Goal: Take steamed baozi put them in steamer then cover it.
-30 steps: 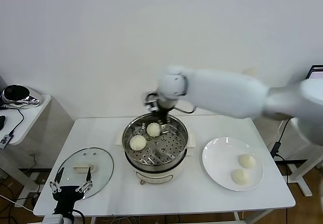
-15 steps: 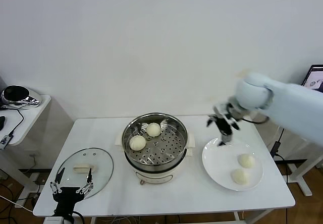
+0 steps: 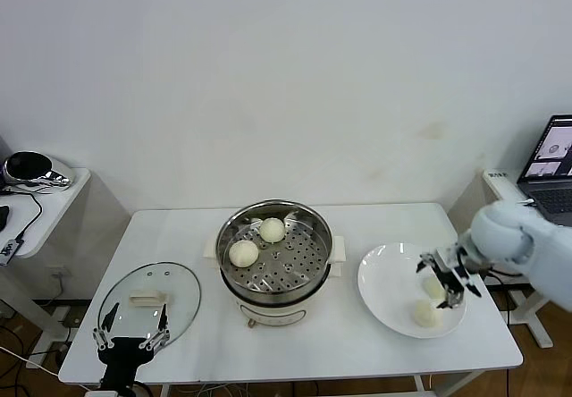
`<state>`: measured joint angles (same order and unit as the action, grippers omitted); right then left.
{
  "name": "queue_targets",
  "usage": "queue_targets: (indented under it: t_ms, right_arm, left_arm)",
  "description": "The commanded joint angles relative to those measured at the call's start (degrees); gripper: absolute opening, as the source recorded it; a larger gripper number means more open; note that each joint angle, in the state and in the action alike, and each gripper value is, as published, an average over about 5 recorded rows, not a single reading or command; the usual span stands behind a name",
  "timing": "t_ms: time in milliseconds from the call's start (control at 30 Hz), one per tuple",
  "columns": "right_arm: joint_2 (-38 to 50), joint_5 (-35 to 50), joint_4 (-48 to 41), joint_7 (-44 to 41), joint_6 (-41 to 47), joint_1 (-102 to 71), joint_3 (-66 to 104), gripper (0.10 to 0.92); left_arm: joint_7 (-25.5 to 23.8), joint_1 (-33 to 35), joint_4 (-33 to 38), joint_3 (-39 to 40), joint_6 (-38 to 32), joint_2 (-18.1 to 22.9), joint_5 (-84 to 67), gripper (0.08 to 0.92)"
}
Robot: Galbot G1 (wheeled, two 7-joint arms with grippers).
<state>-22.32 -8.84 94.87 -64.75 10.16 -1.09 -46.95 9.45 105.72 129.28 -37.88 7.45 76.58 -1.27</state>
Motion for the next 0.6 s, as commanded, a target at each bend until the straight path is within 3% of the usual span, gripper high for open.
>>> queue_targets:
  t_ms: [33, 600]
  right_arm:
    - [-0.4, -5.4, -2.8, 1.5, -1.7, -12.1, 7.4, 0.823]
    - [-6.9, -5.2, -11.4, 2.4, 0.1, -13.2, 7.7, 0.820]
  left_arm:
    - [0.0, 0.5, 0.2, -0.1, -0.1, 0.3, 0.4, 0.823]
    - [0.0, 0.4, 0.1, -0.6, -0.1, 0.3, 0.2, 0.823]
